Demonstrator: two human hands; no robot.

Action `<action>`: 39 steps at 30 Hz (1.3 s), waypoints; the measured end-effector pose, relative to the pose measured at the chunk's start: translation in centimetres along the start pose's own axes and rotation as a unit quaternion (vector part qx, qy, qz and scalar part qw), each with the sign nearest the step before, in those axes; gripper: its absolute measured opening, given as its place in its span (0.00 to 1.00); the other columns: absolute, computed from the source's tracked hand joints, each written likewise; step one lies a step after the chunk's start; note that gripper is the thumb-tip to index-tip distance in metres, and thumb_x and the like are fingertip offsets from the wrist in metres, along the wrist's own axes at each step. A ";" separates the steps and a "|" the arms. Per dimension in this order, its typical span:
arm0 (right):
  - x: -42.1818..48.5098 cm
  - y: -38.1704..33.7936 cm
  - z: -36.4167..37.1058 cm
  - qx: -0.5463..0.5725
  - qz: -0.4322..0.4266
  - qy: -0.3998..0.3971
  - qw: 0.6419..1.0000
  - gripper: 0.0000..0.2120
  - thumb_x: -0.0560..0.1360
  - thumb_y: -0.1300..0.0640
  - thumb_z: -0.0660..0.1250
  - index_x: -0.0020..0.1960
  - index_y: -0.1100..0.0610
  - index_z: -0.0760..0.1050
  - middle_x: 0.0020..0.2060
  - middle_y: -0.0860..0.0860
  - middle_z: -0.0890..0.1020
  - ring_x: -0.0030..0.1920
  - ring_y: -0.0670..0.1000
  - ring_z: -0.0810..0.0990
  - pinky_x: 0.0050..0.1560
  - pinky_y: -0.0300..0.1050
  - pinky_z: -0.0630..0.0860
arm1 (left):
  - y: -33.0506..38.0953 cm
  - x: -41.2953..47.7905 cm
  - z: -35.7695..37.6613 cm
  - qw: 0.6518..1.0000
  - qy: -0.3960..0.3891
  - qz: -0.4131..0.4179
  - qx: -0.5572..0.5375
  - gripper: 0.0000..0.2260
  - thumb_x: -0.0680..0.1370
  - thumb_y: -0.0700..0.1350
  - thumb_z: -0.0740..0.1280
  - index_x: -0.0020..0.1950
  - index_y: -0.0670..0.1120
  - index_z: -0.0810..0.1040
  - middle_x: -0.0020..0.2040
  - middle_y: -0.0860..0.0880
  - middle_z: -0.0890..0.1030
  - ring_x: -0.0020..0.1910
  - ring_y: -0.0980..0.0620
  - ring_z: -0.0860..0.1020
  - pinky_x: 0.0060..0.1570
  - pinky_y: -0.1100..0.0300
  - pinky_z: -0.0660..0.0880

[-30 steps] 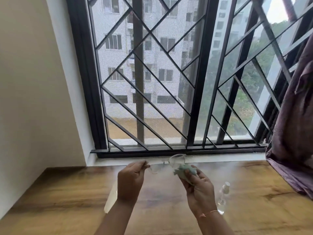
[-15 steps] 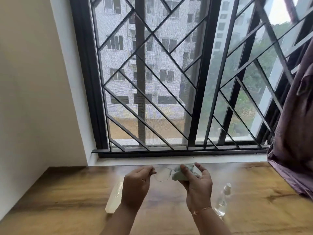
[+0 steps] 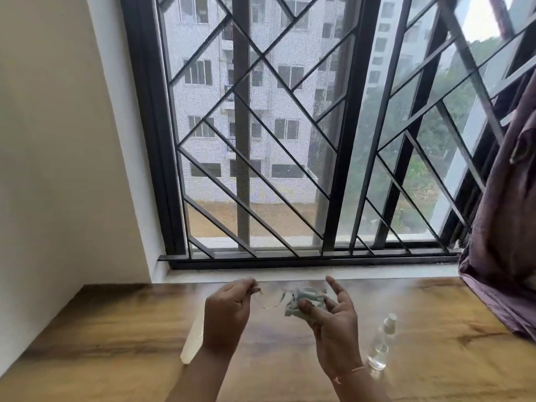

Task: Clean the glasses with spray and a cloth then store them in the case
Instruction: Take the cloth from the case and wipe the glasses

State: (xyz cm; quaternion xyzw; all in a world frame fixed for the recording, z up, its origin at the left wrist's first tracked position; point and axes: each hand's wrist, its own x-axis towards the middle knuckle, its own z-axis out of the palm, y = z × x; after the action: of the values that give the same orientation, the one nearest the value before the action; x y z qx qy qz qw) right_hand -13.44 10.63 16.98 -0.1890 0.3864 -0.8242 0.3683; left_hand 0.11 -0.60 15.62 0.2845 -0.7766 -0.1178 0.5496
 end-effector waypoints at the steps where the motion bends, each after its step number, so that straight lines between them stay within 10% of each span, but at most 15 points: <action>1: 0.0 0.1 0.2 -0.007 -0.004 0.010 1.000 0.35 0.63 0.80 0.66 0.66 0.58 0.64 0.43 0.62 0.78 0.36 0.56 0.81 0.31 0.44 0.80 | 0.1 -0.1 0.1 1.000 -0.004 0.008 0.003 0.08 0.70 0.47 0.65 0.41 0.45 0.82 0.34 0.51 0.84 0.38 0.55 0.77 0.36 0.71 0.69; 13: 0.7 -0.3 0.4 -0.010 -0.013 0.078 0.997 0.19 0.73 0.65 0.65 0.64 0.59 0.69 0.59 0.65 0.72 0.53 0.67 0.77 0.30 0.49 0.81 | 0.2 -0.3 0.0 1.000 -0.004 -0.014 -0.009 0.11 0.71 0.48 0.64 0.41 0.44 0.83 0.35 0.51 0.85 0.37 0.57 0.80 0.38 0.70 0.73; 21: -0.2 0.2 0.1 0.025 0.020 0.005 0.999 0.44 0.52 0.66 0.79 0.65 0.58 0.67 0.47 0.68 0.77 0.35 0.59 0.83 0.31 0.46 0.81 | 0.0 -0.5 -0.3 0.999 0.009 -0.032 0.014 0.12 0.70 0.48 0.64 0.41 0.43 0.84 0.34 0.49 0.84 0.41 0.55 0.76 0.39 0.74 0.68; 25: 0.0 0.9 0.6 -0.011 0.002 0.050 0.999 0.32 0.62 0.75 0.71 0.63 0.62 0.67 0.43 0.60 0.77 0.40 0.56 0.79 0.32 0.43 0.81 | 0.2 -0.7 -0.2 1.000 -0.001 -0.019 -0.001 0.11 0.70 0.46 0.65 0.40 0.42 0.84 0.36 0.49 0.84 0.43 0.56 0.77 0.46 0.81 0.65; 29: 0.6 0.4 0.4 -0.029 -0.006 0.073 0.997 0.22 0.68 0.63 0.70 0.60 0.61 0.70 0.54 0.65 0.73 0.48 0.59 0.77 0.35 0.51 0.82 | 0.0 -0.8 -0.1 0.999 0.008 -0.034 -0.003 0.12 0.70 0.48 0.65 0.41 0.42 0.84 0.36 0.49 0.85 0.44 0.56 0.77 0.44 0.78 0.68; 33: 0.6 -0.4 -0.1 -0.034 0.016 0.048 0.998 0.39 0.50 0.51 0.82 0.57 0.59 0.72 0.53 0.65 0.75 0.48 0.63 0.79 0.36 0.56 0.82 | -0.2 -0.5 0.0 0.998 0.028 -0.055 0.021 0.08 0.67 0.44 0.69 0.41 0.42 0.84 0.33 0.49 0.84 0.42 0.56 0.77 0.39 0.72 0.69; 39: 0.5 -1.9 -2.2 -0.076 0.064 0.029 0.995 0.25 0.62 0.74 0.71 0.58 0.64 0.71 0.41 0.65 0.78 0.31 0.56 0.83 0.28 0.44 0.80 | -1.3 -0.6 0.3 0.987 0.032 -0.160 -0.016 0.06 0.66 0.36 0.75 0.40 0.43 0.84 0.34 0.47 0.85 0.35 0.55 0.79 0.36 0.63 0.74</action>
State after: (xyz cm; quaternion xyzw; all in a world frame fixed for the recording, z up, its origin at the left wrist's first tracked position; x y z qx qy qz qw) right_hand -15.93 12.16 17.05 -0.1671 0.4695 -0.7726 0.3932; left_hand 0.34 -1.35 14.43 0.3997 -0.7016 -0.2071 0.5524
